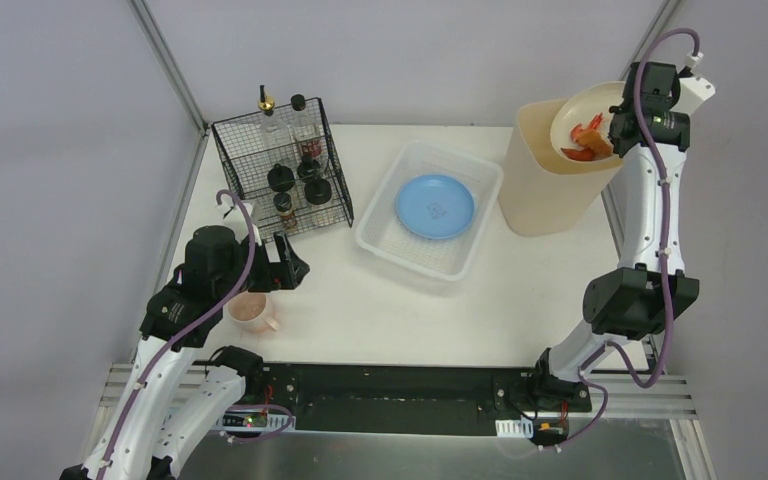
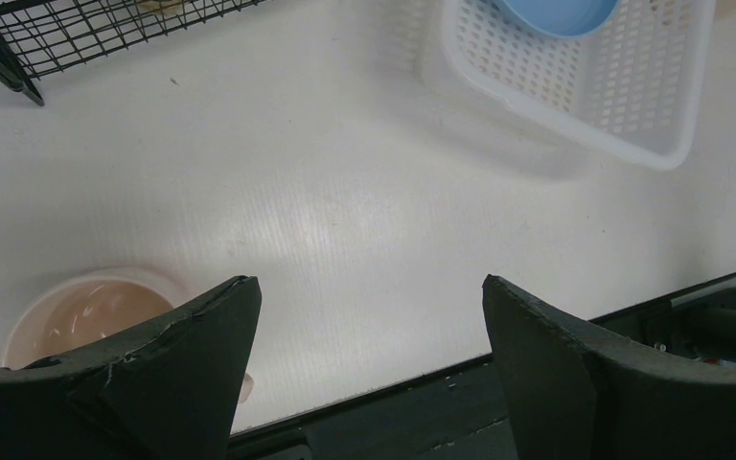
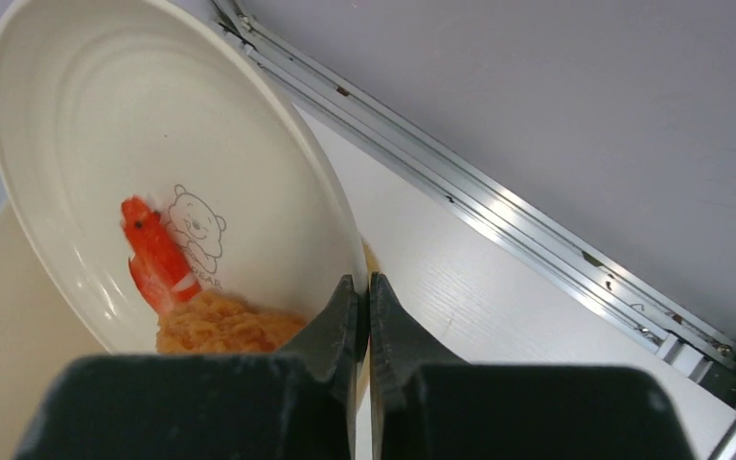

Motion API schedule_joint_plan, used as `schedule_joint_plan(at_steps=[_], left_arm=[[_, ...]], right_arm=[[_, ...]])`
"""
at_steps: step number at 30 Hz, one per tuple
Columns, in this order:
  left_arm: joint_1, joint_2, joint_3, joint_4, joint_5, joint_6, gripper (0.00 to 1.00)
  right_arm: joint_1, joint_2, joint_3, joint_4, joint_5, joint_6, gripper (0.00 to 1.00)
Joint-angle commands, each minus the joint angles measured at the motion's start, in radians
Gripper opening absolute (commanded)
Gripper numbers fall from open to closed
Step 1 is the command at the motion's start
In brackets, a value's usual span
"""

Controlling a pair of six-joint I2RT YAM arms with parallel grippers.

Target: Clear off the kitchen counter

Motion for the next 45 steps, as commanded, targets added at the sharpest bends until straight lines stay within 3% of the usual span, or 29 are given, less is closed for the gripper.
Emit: schedule_joint_plan(at_steps=[1, 8, 18, 31, 40, 45], left_arm=[[0.01, -0.011, -0.004, 0.031, 0.034, 0.009, 0.89], [0.01, -0.017, -0.005, 0.034, 0.043, 0.007, 0.89], [0.01, -0.008, -0.005, 0.034, 0.049, 0.007, 0.89], [0.009, 0.001, -0.007, 0.034, 0.044, 0.007, 0.89], [0.01, 0.003, -0.009, 0.035, 0.033, 0.007, 0.89], [0.01, 0.011, -0.01, 0.034, 0.032, 0.007, 0.89]], right_arm=[[0.003, -0.075, -0.079, 0.182, 0.084, -0.104, 0.0], [0.039, -0.137, -0.233, 0.427, 0.14, -0.28, 0.0], [0.152, -0.188, -0.356, 0.793, 0.241, -0.679, 0.0], [0.154, -0.232, -0.269, 0.868, 0.299, -0.723, 0.0], [0.212, -0.236, -0.362, 1.03, 0.331, -0.857, 0.0], [0.256, -0.252, -0.339, 1.028, 0.322, -0.846, 0.0]])
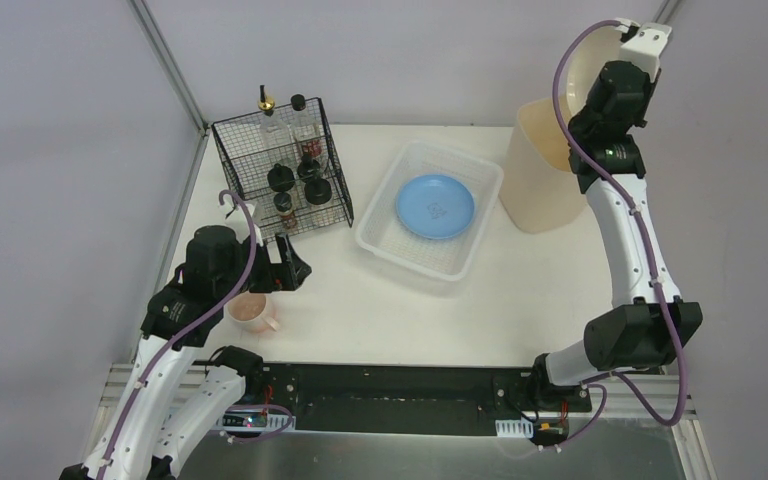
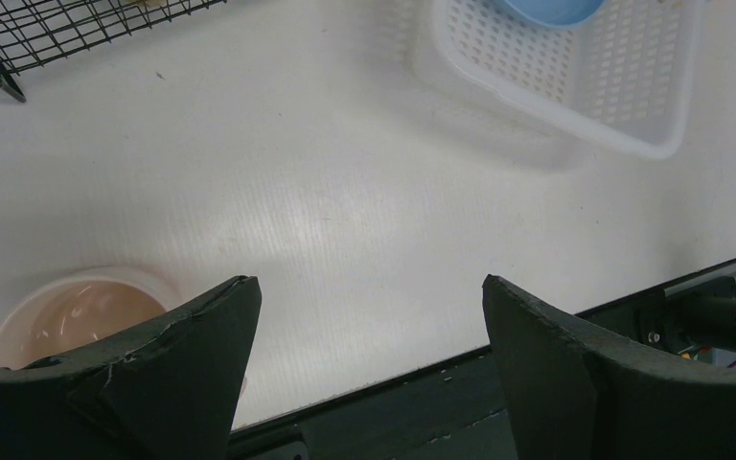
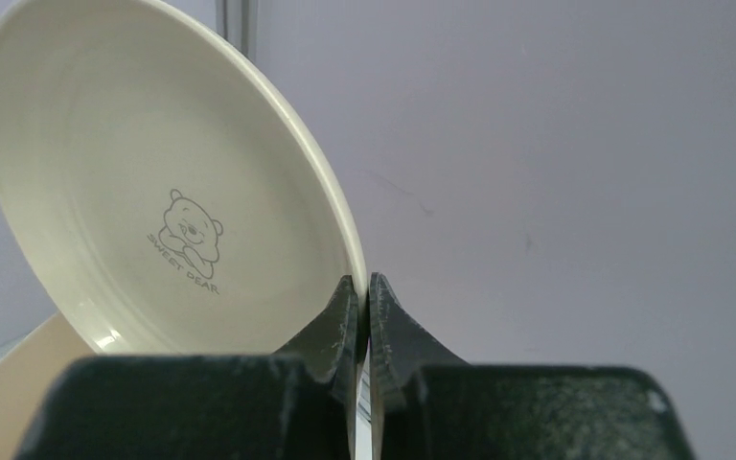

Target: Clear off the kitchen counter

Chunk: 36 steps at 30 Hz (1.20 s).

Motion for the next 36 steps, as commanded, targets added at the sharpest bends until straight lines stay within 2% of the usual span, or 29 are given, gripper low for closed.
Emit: schedule_joint_plan(at_steps=[1, 9, 17, 20, 24, 29, 33, 36], left_arm=[[0.01, 0.012, -0.005, 0.033, 0.002, 0.008, 0.89], [0.01, 0.02, -0.006, 0.033, -0.013, 0.008, 0.89], [0.01, 0.037, -0.006, 0.033, -0.026, 0.011, 0.89], [0.011, 0.044, -0.008, 0.032, -0.032, 0.011, 0.89], [0.01, 0.049, -0.008, 0.032, -0.038, 0.01, 0.89], [0.009, 0.052, -0.006, 0.03, -0.047, 0.009, 0.89], [0.01, 0.049, -0.007, 0.03, -0.05, 0.009, 0.89], [0.011, 0.049, -0.007, 0.029, -0.048, 0.009, 0.89]], right_arm=[[0.046, -0.049, 0.04, 0.099, 0.019, -0.02, 0.0], [0.171, -0.097, 0.121, -0.063, -0.038, 0.131, 0.0], [0.248, -0.135, 0.174, -0.355, -0.199, 0.443, 0.0], [0.256, -0.14, 0.169, -0.405, -0.242, 0.491, 0.0], [0.257, -0.157, 0.143, -0.377, -0.229, 0.449, 0.0], [0.258, -0.153, 0.154, -0.241, -0.097, 0.257, 0.0], [0.258, -0.151, 0.161, -0.148, -0.052, 0.138, 0.0], [0.257, -0.155, 0.18, -0.212, -0.079, 0.207, 0.0]])
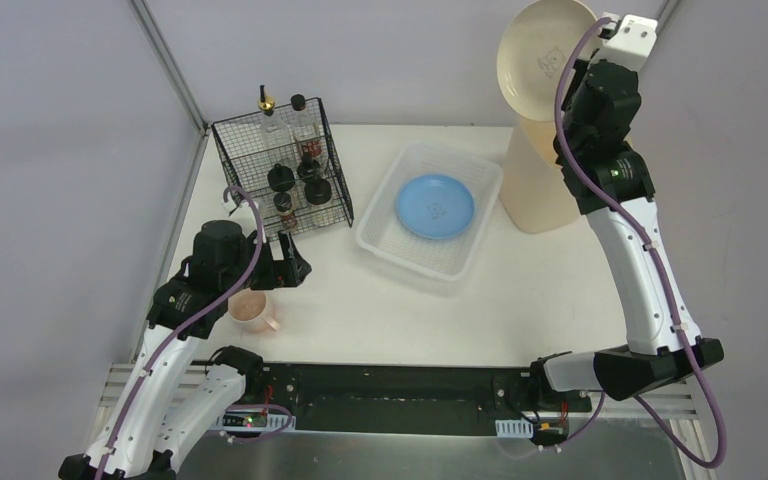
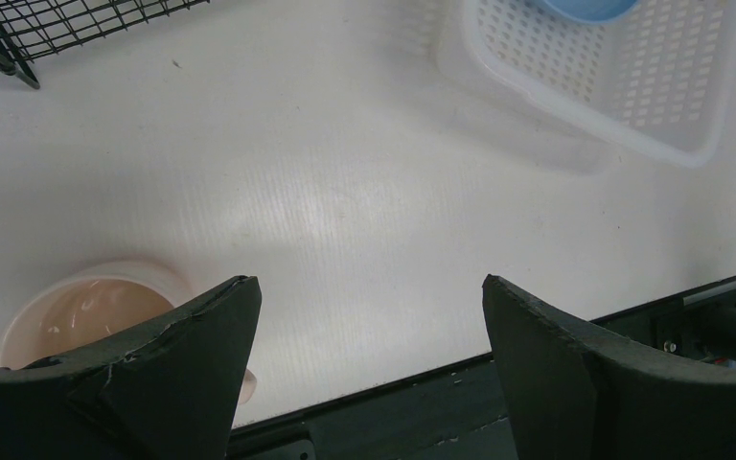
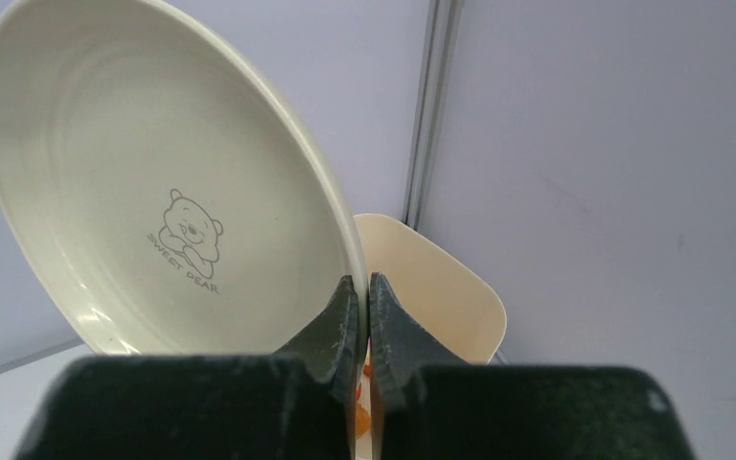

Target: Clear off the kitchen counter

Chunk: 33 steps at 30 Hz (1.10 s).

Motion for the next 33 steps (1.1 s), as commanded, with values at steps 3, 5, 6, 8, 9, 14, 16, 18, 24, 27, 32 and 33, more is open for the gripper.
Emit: schedule_joint_plan(at_steps=[3, 5, 6, 8, 9, 14, 16, 18, 24, 27, 32, 33], left_arm=[[0.012, -0.002, -0.005, 0.028, -0.019, 0.009, 0.89], [0.01, -0.003, -0.006, 0.028, -0.019, 0.009, 0.89], [0.011, -0.005, -0.007, 0.028, -0.019, 0.009, 0.89], [0.01, -0.003, -0.006, 0.028, -0.017, 0.009, 0.89], [0.009, -0.004, -0.007, 0.028, -0.018, 0.01, 0.89], [0.01, -0.004, -0.007, 0.028, -0.021, 0.01, 0.89], [0.011, -0.004, -0.006, 0.027, -0.021, 0.01, 0.89], [0.01, -0.003, -0.006, 0.027, -0.019, 0.01, 0.89], [0.009, 0.001, -0.006, 0.027, -0.021, 0.01, 0.89], [0.011, 0.002, -0.007, 0.025, -0.021, 0.011, 0.89], [0.011, 0.006, -0.006, 0.025, -0.022, 0.01, 0.89], [0.011, 0.006, -0.007, 0.025, -0.023, 0.012, 0.89]], right_arm=[[0.004, -0.04, 0.059, -0.06, -0.06, 0.136, 0.0], [0.004, -0.039, 0.061, -0.14, -0.134, 0.236, 0.0], [0.005, -0.039, 0.061, -0.178, -0.175, 0.286, 0.0], [0.005, -0.037, 0.055, -0.237, -0.271, 0.396, 0.0], [0.007, -0.039, 0.05, -0.258, -0.323, 0.446, 0.0], [0.011, -0.049, -0.004, -0.296, -0.533, 0.639, 0.0], [0.015, -0.051, -0.027, -0.307, -0.608, 0.703, 0.0], [0.024, -0.047, -0.044, -0.327, -0.672, 0.761, 0.0], [0.043, -0.043, -0.13, -0.374, -0.746, 0.816, 0.0], [0.054, -0.03, -0.173, -0.397, -0.799, 0.817, 0.0], [0.076, -0.002, -0.271, -0.383, -0.784, 0.805, 0.0], [0.076, 0.008, -0.289, -0.376, -0.783, 0.807, 0.0]])
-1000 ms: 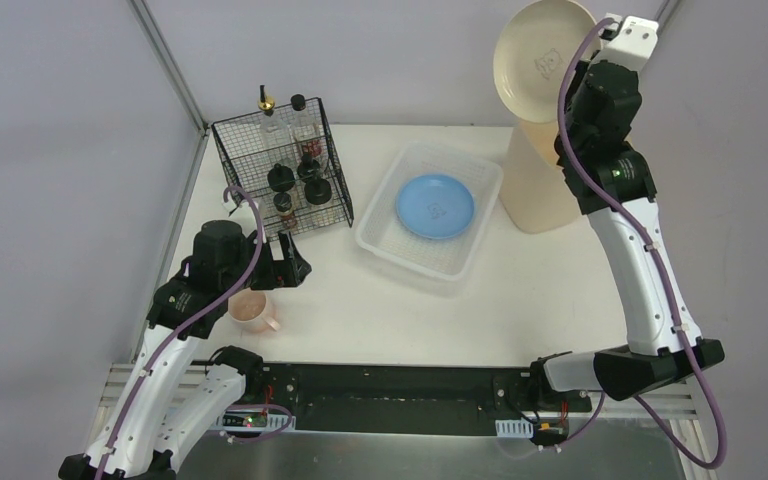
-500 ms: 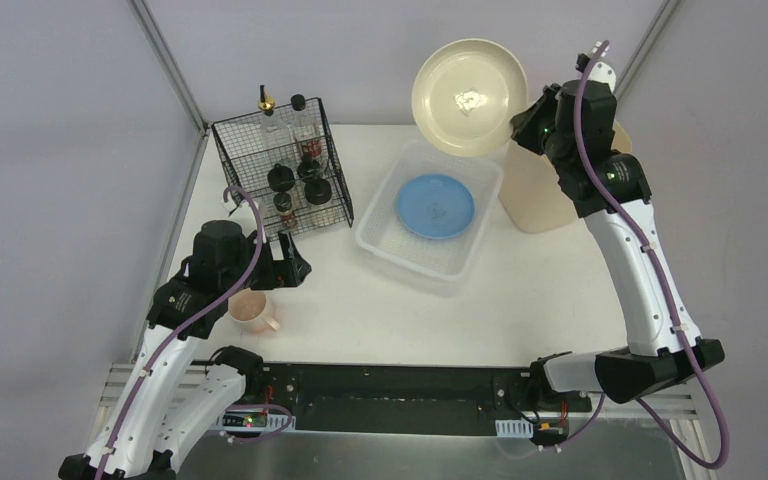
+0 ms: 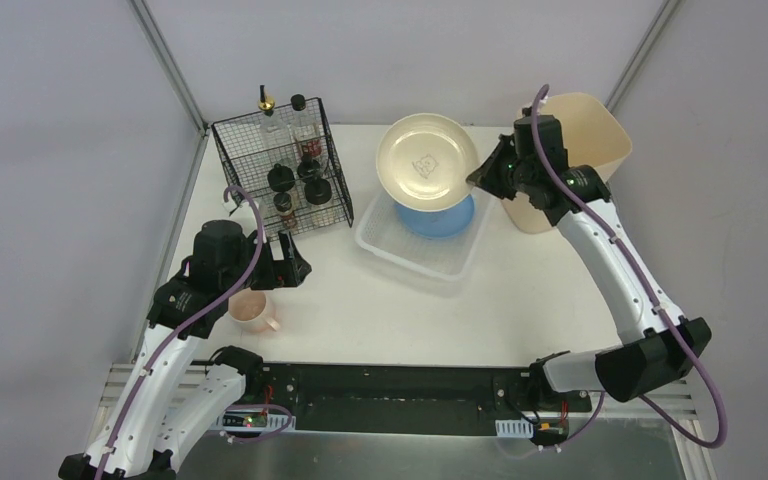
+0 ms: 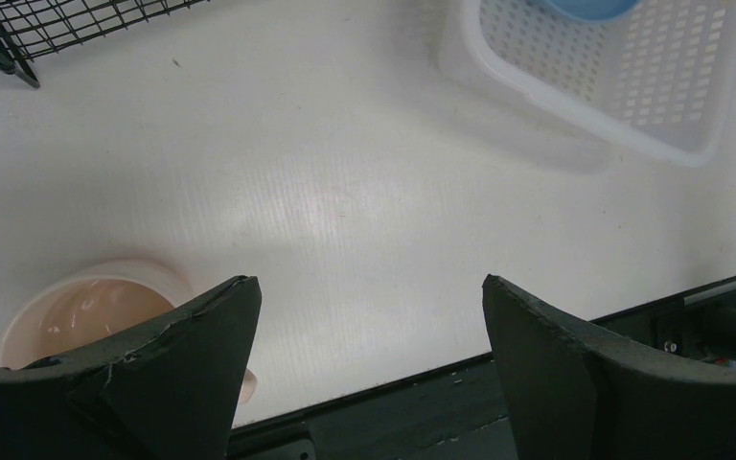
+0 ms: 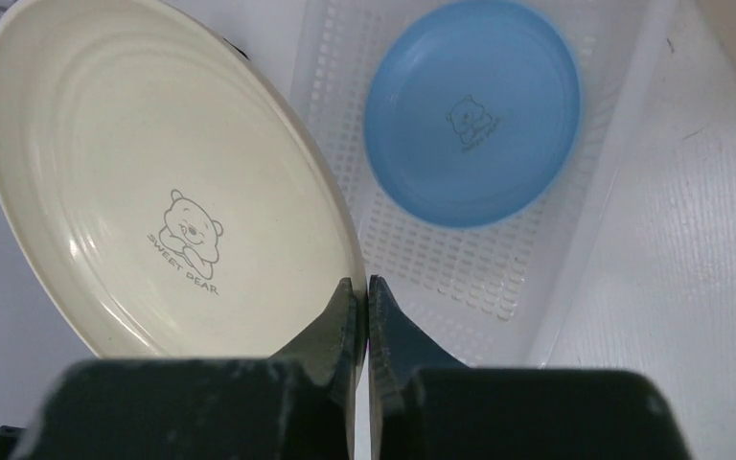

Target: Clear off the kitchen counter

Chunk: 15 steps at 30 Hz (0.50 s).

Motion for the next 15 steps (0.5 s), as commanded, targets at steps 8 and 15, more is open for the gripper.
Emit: schedule_joint_plan(at_steps=[8, 15], left_arm=[[0.011, 0.008, -0.006, 0.022, -0.027, 0.012, 0.89], [0.01, 0.012, -0.005, 0.021, -0.027, 0.014, 0.89]], right_arm=[[0.014, 0.115, -0.134, 0.086, 0.033, 0.096, 0.0], [0.012, 0.226, -0.128, 0.102, 0.116, 0.124, 0.0]])
